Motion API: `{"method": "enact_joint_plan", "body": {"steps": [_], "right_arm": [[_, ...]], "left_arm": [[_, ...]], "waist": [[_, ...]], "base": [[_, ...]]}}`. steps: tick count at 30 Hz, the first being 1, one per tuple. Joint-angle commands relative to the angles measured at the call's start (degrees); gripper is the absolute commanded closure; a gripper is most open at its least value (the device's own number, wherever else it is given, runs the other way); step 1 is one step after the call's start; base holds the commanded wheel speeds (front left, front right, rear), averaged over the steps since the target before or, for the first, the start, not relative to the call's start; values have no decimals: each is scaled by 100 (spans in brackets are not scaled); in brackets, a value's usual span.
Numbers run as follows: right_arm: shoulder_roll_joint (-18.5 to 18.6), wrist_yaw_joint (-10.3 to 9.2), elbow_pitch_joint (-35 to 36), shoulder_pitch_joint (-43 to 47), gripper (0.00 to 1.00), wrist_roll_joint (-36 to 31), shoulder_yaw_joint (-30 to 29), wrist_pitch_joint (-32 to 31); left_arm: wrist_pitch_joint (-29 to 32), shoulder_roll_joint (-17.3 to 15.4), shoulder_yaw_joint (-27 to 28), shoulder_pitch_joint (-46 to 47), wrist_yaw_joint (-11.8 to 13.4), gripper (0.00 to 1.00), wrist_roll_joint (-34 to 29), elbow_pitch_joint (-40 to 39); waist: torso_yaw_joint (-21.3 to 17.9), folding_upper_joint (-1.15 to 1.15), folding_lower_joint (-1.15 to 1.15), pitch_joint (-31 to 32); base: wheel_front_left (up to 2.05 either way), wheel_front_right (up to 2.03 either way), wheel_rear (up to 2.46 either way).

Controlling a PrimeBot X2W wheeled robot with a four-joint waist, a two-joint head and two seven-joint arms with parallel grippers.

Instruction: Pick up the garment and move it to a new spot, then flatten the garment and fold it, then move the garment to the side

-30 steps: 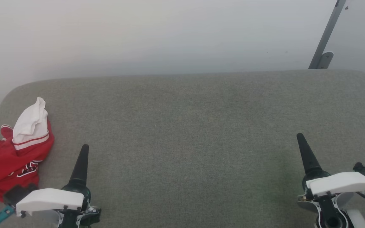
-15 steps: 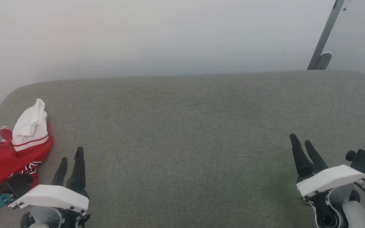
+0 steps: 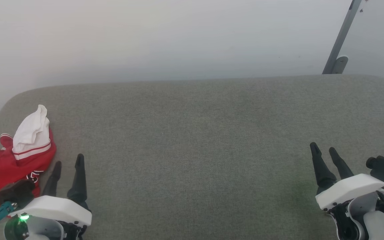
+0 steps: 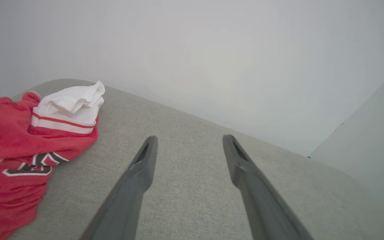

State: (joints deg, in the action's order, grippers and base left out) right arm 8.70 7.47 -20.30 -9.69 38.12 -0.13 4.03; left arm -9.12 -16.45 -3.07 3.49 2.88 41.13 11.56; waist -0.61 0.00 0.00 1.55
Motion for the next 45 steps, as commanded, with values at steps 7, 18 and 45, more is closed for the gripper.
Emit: {"method": "enact_joint_plan", "body": {"steps": [7,18,45], "right_arm": [[58,3,63,-111,0,-398,1,83],[79,3,114,-72,0,-867,-36,193],[136,3,263,-11,0,-1816,55,373]], "left_arm": [[-129,-78,169,-32,-144,0,-426,18],[-272,-61,223,-77,-228,0,-1017,85],[-560,-98,182,-209,-228,0,-2134,22]], "waist": [[-30,0,0,-1],[-66,0,0,-12],[-44,0,0,-10]], "base": [[0,0,0],[0,0,0],[0,0,0]]}}
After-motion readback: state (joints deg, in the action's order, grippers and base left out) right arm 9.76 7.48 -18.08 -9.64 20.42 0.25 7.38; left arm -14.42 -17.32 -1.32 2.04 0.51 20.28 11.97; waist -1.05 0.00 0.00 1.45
